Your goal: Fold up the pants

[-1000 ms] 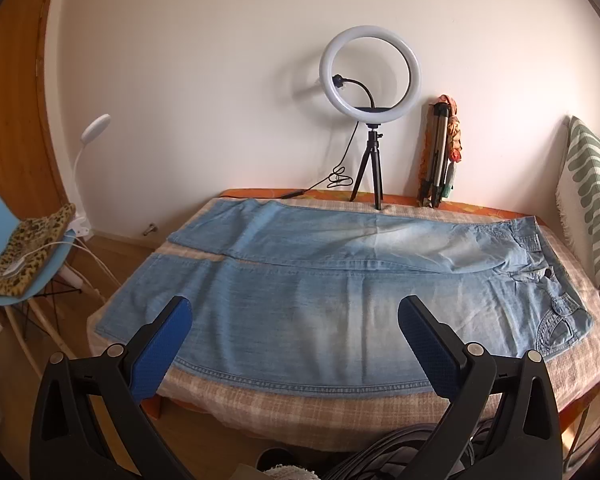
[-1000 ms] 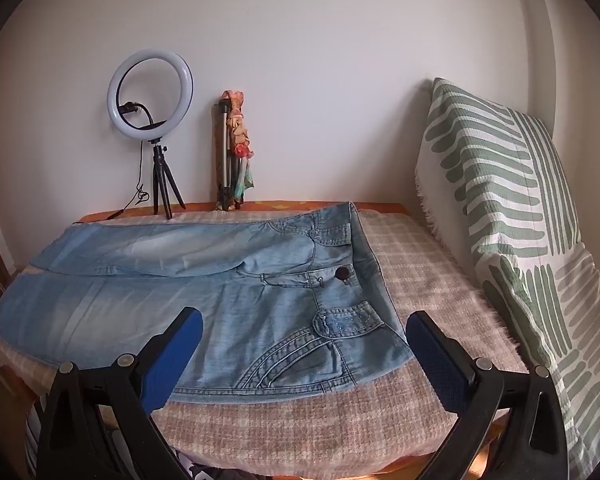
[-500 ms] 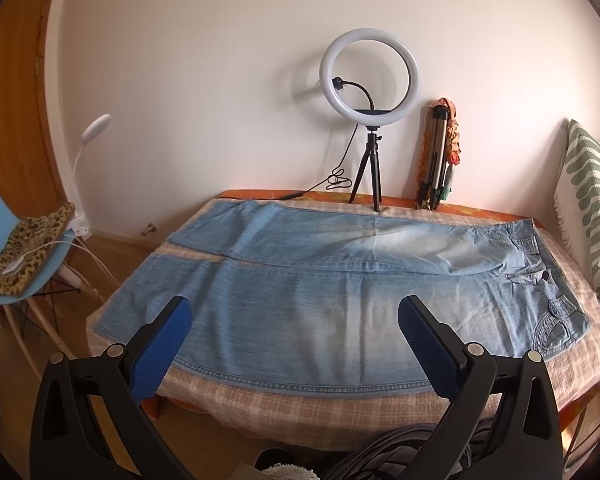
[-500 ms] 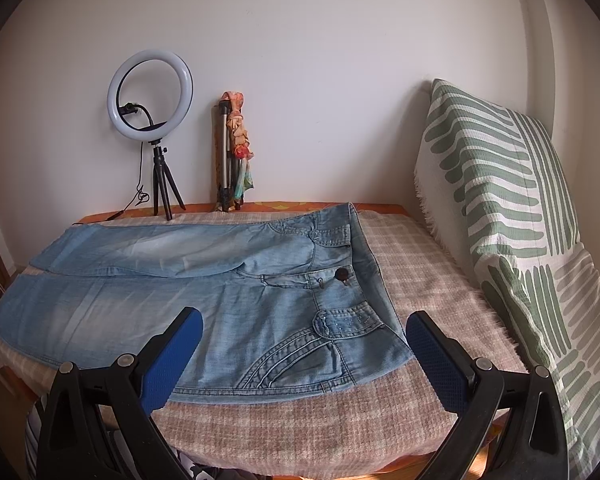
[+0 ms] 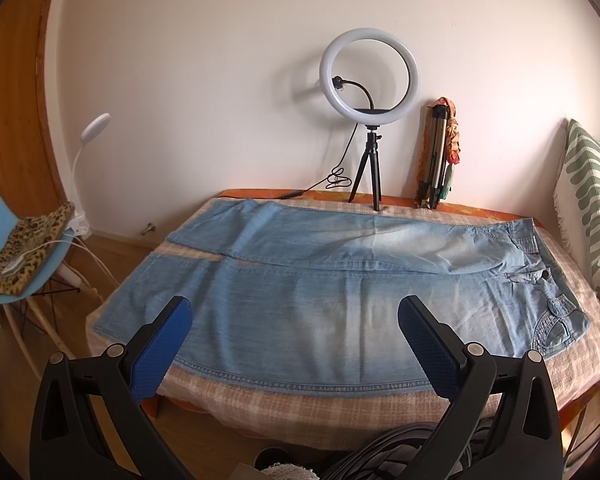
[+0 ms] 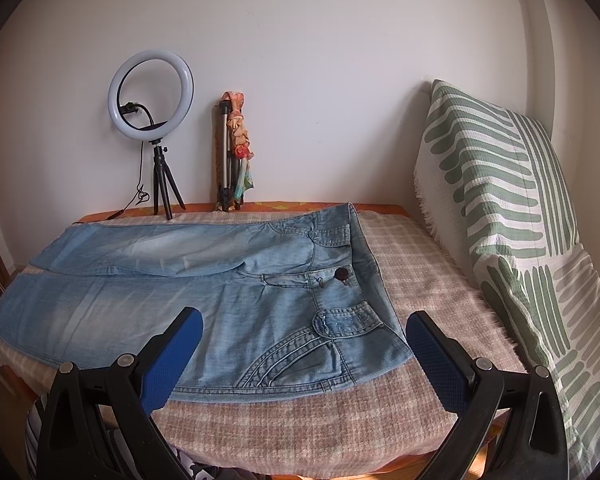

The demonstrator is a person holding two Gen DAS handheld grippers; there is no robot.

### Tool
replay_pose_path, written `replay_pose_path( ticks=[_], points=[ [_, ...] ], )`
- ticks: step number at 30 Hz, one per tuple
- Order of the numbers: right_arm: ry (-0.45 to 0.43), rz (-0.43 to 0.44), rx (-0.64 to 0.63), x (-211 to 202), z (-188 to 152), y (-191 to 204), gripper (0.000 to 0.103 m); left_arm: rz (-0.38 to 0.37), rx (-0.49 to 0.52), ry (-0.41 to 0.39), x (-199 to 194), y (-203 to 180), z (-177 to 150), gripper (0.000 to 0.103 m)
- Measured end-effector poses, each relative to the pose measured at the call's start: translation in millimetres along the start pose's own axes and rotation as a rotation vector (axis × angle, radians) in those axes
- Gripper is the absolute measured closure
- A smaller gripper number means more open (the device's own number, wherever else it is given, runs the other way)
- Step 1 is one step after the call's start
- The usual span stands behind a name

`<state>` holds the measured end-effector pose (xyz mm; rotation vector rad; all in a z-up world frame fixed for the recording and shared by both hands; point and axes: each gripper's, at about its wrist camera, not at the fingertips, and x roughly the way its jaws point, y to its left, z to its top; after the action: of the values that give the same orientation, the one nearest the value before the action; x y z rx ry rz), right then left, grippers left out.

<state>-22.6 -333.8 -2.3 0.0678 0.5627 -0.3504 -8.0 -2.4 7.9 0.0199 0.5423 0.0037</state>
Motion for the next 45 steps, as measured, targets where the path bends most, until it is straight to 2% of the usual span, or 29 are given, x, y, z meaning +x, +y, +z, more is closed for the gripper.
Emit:
replay_pose_path(
  ticks=[45],
  points=[
    [0.005, -0.021, -0.002, -4.6, 0.5, 0.2, 0.000, -0.009, -0.002, 0.006, 6.4, 6.3, -3.6, 0.001]
  ],
)
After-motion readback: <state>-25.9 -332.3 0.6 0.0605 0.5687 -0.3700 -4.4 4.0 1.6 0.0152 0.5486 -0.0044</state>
